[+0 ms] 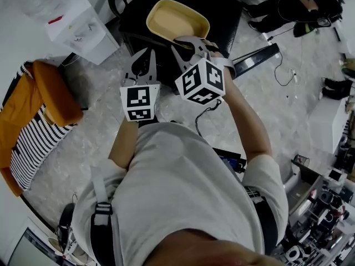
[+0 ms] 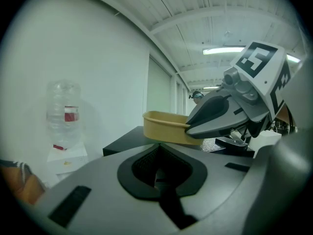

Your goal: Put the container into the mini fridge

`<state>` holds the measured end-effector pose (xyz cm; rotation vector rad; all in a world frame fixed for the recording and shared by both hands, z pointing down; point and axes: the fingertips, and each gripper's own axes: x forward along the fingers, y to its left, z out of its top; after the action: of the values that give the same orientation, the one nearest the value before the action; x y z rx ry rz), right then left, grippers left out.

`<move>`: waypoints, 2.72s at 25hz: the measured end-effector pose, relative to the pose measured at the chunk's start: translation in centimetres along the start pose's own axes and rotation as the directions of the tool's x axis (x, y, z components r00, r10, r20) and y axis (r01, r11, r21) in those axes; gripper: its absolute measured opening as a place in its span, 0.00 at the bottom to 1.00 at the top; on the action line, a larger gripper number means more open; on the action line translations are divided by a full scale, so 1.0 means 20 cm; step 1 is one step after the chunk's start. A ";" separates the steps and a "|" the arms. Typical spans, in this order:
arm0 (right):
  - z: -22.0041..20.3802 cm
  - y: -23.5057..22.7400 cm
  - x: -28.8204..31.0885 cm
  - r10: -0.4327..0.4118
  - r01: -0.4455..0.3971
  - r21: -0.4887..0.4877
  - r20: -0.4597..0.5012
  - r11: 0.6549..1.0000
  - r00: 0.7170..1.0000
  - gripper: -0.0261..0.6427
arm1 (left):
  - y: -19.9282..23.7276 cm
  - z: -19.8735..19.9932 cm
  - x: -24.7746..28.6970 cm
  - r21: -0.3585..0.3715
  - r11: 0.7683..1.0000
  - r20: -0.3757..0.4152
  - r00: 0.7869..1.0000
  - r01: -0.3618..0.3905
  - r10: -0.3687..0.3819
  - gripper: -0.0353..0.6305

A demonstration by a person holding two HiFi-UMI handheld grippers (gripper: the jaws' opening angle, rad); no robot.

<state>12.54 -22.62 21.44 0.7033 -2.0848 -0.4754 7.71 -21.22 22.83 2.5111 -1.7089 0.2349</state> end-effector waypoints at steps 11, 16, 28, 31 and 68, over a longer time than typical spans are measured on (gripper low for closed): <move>-0.09 0.12 -0.19 0.014 -0.016 0.031 0.041 0.999 0.999 0.12 | -0.18 -0.04 -0.11 0.014 1.000 -0.015 1.000 0.001 -0.001 0.07; -0.11 0.16 -0.29 0.017 -0.018 0.024 0.056 1.000 0.998 0.12 | -0.27 -0.04 -0.15 0.023 1.000 -0.012 1.000 0.006 -0.006 0.07; -0.19 0.29 -0.53 0.071 -0.072 0.003 0.137 0.997 0.988 0.12 | -0.42 -0.03 -0.28 0.032 0.997 -0.033 0.997 -0.072 0.073 0.07; -0.21 0.34 -0.57 0.086 -0.085 -0.008 0.150 0.996 0.985 0.12 | -0.46 -0.04 -0.33 0.035 0.995 -0.031 0.995 -0.096 0.097 0.07; -0.17 1.06 -0.60 0.209 -0.215 0.009 0.202 0.977 0.957 0.12 | -0.46 -0.55 -0.93 -0.002 0.984 -0.197 0.965 -0.177 0.173 0.07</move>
<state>14.38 1.05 27.89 0.4561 -2.3296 -0.4074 8.81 0.91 30.31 2.2376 -1.8410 0.4609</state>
